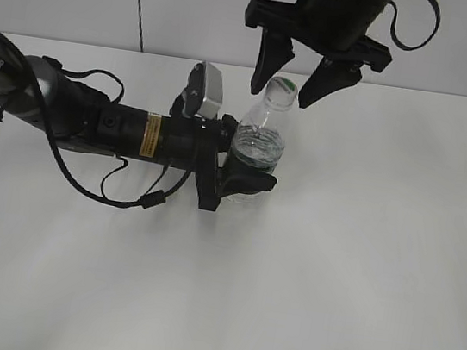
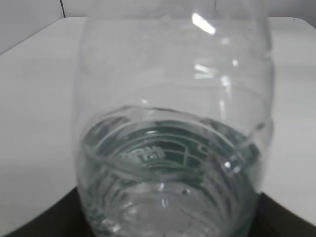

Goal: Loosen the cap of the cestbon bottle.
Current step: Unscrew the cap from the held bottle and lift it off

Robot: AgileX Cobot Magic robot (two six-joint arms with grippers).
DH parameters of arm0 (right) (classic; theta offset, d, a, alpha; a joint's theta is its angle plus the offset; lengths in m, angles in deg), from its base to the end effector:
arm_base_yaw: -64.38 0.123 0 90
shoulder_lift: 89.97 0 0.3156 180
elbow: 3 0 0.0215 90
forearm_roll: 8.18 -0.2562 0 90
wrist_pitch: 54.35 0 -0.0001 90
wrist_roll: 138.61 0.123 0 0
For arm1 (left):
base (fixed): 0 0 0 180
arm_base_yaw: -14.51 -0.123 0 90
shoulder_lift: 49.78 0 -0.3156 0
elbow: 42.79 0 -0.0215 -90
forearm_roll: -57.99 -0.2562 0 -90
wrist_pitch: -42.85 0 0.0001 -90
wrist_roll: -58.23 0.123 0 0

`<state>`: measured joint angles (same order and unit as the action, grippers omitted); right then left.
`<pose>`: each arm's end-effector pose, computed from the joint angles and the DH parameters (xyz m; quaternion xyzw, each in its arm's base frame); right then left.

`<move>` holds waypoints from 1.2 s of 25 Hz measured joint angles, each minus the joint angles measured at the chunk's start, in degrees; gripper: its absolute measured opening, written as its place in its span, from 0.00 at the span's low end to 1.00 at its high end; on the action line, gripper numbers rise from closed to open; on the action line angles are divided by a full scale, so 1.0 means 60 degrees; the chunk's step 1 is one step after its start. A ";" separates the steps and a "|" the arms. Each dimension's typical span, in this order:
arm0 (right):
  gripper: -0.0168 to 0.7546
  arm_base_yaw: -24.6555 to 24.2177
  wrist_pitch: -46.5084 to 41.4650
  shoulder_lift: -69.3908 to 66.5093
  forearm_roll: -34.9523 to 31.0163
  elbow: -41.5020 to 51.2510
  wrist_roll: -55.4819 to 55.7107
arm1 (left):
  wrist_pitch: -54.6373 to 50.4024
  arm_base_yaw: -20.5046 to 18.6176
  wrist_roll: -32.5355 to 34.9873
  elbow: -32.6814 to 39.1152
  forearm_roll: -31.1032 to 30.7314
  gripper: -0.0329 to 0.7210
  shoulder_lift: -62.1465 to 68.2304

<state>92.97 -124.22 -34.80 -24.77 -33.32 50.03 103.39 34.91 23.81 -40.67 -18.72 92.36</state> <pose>0.3976 0.2542 0.2697 -0.1395 0.9709 0.1765 0.0824 0.4057 -0.2620 0.0865 0.5377 0.5933 -0.3872 0.4571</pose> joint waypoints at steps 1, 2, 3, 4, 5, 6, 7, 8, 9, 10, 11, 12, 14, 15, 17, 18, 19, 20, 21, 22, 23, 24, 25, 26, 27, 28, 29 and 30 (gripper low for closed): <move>0.66 0.0000 0.0000 0.0032 0.0009 0.0000 0.0000 | 0.0000 0.0000 0.0000 0.0000 0.0000 0.59 0.0000; 0.66 0.0000 0.0000 0.0055 0.0009 0.0000 0.0000 | 0.0000 0.0000 0.0000 0.0000 0.0000 0.59 0.0000; 0.66 0.0000 0.0000 0.0065 0.0009 0.0000 0.0000 | 0.0000 0.0000 0.0000 0.0000 0.0000 0.59 0.0000; 0.66 0.0000 0.0000 0.0075 0.0009 0.0000 0.0000 | -0.0010 0.0000 0.0000 0.0000 0.0000 0.59 0.0000; 0.66 0.0000 0.0000 0.0084 0.0009 0.0000 0.0000 | -0.0018 0.0000 0.0000 0.0000 0.0000 0.59 0.0000; 0.66 0.0000 0.0000 0.0094 0.0009 0.0000 0.0000 | -0.0028 0.0000 0.0000 0.0000 0.0000 0.59 0.0000; 0.66 0.0000 0.0000 0.0109 0.0009 0.0000 0.0000 | -0.0040 0.0000 0.0000 0.0000 0.0000 0.59 0.0000; 0.66 0.0000 0.0000 0.0125 0.0009 0.0000 0.0000 | -0.0040 0.0000 0.0000 0.0000 0.0000 0.59 0.0000; 0.66 0.0000 0.0000 0.0145 0.0009 0.0000 0.0000 | -0.0049 0.0000 0.0000 0.0000 0.0000 0.59 0.0000; 0.66 0.0000 0.0000 0.0164 0.0009 0.0000 0.0000 | -0.0049 0.0000 0.0000 0.0000 0.0000 0.59 0.0000; 0.66 0.0000 0.0000 0.0174 0.0009 0.0000 0.0000 | -0.0056 0.0000 0.0000 0.0000 0.0000 0.59 0.0000; 0.66 0.0000 0.0000 0.0174 0.0009 0.0000 0.0000 | -0.0056 0.0000 0.0000 0.0000 0.0000 0.59 0.0000; 0.66 0.0000 0.0000 0.0174 0.0009 0.0000 0.0000 | -0.0058 0.0000 0.0000 0.0000 0.0000 0.59 0.0000; 0.66 0.0000 0.0000 0.0174 0.0009 0.0000 0.0000 | -0.0067 0.0000 0.0000 0.0000 0.0000 0.59 0.0000; 0.66 0.0000 0.0000 0.0174 0.0009 0.0000 0.0000 | -0.0067 0.0000 0.0000 0.0000 0.0000 0.59 0.0000; 0.66 0.0000 0.0000 0.0174 0.0009 0.0000 -0.0008 | -0.0067 0.0000 0.0000 0.0000 0.0000 0.59 0.0000; 0.66 0.0000 0.0000 0.0174 0.0009 0.0000 -0.0008 | -0.0067 0.0000 0.0000 0.0000 0.0000 0.59 0.0000; 0.66 0.0000 0.0000 0.0174 0.0009 0.0000 -0.0008 | -0.0067 0.0000 0.0000 0.0000 0.0000 0.59 0.0000; 0.66 0.0000 0.0000 0.0174 0.0009 0.0000 -0.0019 | -0.0067 0.0000 0.0000 0.0000 0.0000 0.59 0.0000; 0.66 0.0000 0.0000 0.0174 0.0009 0.0000 -0.0026 | -0.0067 0.0000 0.0000 0.0000 0.0000 0.59 0.0000; 0.66 0.0000 0.0000 0.0174 0.0009 0.0000 -0.0026 | -0.0067 0.0000 0.0000 0.0000 0.0000 0.59 0.0000; 0.65 0.0000 0.0000 0.0174 0.0009 0.0000 -0.0026 | -0.0067 0.0000 0.0000 0.0000 0.0000 0.59 0.0000; 0.63 0.0000 0.0000 0.0174 0.0009 0.0000 -0.0039 | -0.0067 0.0000 0.0000 0.0000 0.0000 0.59 0.0000; 0.61 0.0000 0.0000 0.0174 0.0009 0.0000 -0.0044 | -0.0067 0.0000 0.0000 0.0000 0.0000 0.59 0.0000; 0.58 0.0000 0.0000 0.0174 0.0009 0.0000 -0.0044 | -0.0067 0.0000 0.0000 0.0000 0.0000 0.59 0.0000; 0.55 0.0000 0.0000 0.0174 0.0009 0.0000 -0.0044 | -0.0067 0.0000 0.0000 0.0000 0.0000 0.59 0.0000; 0.53 0.0000 0.0000 0.0174 0.0009 0.0000 -0.0044 | -0.0067 0.0000 0.0000 0.0000 0.0000 0.59 0.0000; 0.51 0.0000 0.0000 0.0174 0.0009 0.0000 -0.0044 | -0.0067 0.0000 0.0000 0.0000 0.0000 0.59 0.0000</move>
<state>92.97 -124.22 -33.76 -24.72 -33.32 49.77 102.98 34.91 23.81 -40.67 -18.72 92.36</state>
